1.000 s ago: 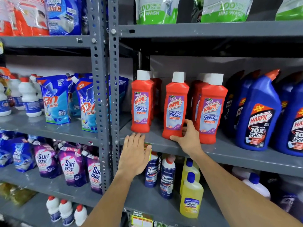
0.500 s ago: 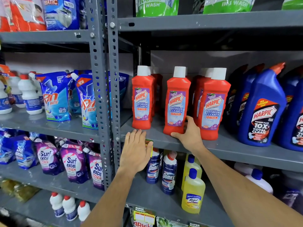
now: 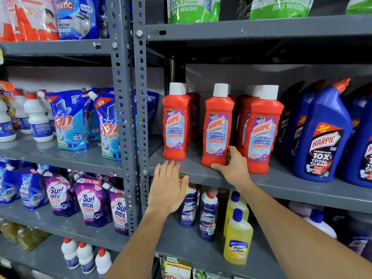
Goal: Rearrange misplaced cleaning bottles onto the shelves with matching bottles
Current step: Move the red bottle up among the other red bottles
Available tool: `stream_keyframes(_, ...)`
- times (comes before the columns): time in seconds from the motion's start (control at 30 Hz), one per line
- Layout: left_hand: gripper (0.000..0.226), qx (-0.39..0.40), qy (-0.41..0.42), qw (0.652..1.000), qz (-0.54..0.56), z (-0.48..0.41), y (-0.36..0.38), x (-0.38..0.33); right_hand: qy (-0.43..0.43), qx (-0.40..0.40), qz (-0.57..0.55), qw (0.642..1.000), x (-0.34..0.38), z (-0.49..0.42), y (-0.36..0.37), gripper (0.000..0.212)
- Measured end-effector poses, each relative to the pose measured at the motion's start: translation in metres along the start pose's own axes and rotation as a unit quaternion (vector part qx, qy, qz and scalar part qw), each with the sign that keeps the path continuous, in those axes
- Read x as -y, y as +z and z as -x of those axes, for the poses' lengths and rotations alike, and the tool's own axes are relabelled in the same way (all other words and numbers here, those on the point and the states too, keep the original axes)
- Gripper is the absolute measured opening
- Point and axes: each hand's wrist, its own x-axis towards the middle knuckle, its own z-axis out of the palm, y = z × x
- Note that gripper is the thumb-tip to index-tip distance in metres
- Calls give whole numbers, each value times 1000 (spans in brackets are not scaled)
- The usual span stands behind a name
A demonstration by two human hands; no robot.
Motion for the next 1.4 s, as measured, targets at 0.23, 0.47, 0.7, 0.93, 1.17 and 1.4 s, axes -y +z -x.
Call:
stream_keyframes(0.23, 65, -4, 3, 1000, 1, 0, 0, 0, -4, -11, 6, 1000, -1, 0, 2, 74)
stream_keyframes(0.47, 64, -2, 3, 1000, 13, 0, 1, 1, -1, -13, 11, 1000, -2, -1, 5, 74)
stream_keyframes(0.7, 62, -23, 14, 1000, 4, 1, 4, 3, -5, -25, 27, 999, -2, 2, 4, 72)
stream_keyframes(0.93, 65, -10, 34, 999, -2, 7, 0, 11, -59, -118, -2, 991, 3, 26, 4, 59)
stream_keyframes(1.17, 69, -36, 8, 999, 36, 71, 18, 18, -175, -144, -29, 974, 5, 81, 16, 25)
stream_keyframes(1.4, 68, 61, -27, 996, 51, 123, 73, 34, -188, -75, 49, 978, -53, 120, 51, 18)
